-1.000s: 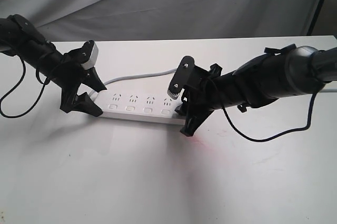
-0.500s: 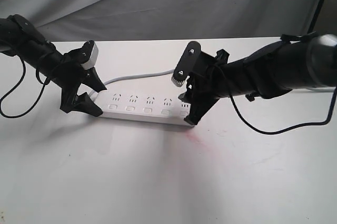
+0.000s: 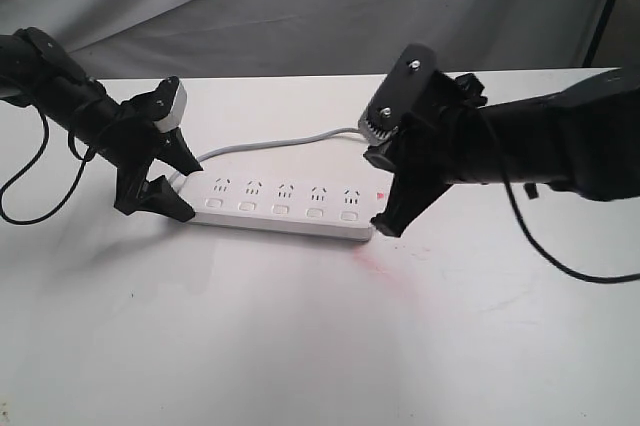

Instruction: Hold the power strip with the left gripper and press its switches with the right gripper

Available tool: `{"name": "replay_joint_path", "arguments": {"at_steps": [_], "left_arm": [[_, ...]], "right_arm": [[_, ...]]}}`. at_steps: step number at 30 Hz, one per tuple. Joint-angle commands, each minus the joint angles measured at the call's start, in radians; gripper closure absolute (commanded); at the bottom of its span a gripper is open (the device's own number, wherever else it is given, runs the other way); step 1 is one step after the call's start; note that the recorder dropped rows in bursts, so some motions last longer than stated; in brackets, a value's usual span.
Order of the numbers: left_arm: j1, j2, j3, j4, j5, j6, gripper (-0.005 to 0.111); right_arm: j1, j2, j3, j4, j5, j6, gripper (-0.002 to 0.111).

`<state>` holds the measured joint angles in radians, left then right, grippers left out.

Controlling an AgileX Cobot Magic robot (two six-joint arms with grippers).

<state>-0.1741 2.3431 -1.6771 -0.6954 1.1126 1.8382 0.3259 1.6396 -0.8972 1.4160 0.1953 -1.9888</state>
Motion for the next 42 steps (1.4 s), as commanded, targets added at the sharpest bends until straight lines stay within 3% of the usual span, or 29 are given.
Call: {"name": "replay_joint_path", "arguments": {"at_steps": [1, 5, 11, 22, 30, 35, 42], "left_arm": [[-0.006, 0.001, -0.004, -0.003, -0.014, -0.005, 0.037], [-0.006, 0.001, -0.004, -0.003, -0.014, -0.005, 0.037], [-0.006, 0.001, -0.004, -0.003, -0.014, -0.005, 0.037], [-0.006, 0.001, -0.004, -0.003, -0.014, -0.005, 0.037], [-0.006, 0.001, -0.004, -0.003, -0.014, -0.005, 0.037], [-0.006, 0.001, -0.004, -0.003, -0.014, -0.005, 0.037], [-0.006, 0.001, -0.004, -0.003, -0.014, -0.005, 0.037]], "right_arm": [[0.002, -0.25, 0.151, 0.074, 0.015, 0.004, 0.108], [0.002, -0.544, 0.321, 0.173, -0.003, 0.007, 0.108], [0.002, -0.8, 0.461, 0.197, -0.015, 0.013, 0.108], [0.011, -0.879, 0.476, 0.197, -0.024, 0.013, 0.108], [0.0, -1.153, 0.583, 0.197, -0.175, 0.016, 0.108], [-0.049, -1.392, 0.698, 0.197, -0.18, 0.016, 0.108], [-0.047, -1.472, 0.77, 0.197, -0.195, 0.06, 0.108]]}}
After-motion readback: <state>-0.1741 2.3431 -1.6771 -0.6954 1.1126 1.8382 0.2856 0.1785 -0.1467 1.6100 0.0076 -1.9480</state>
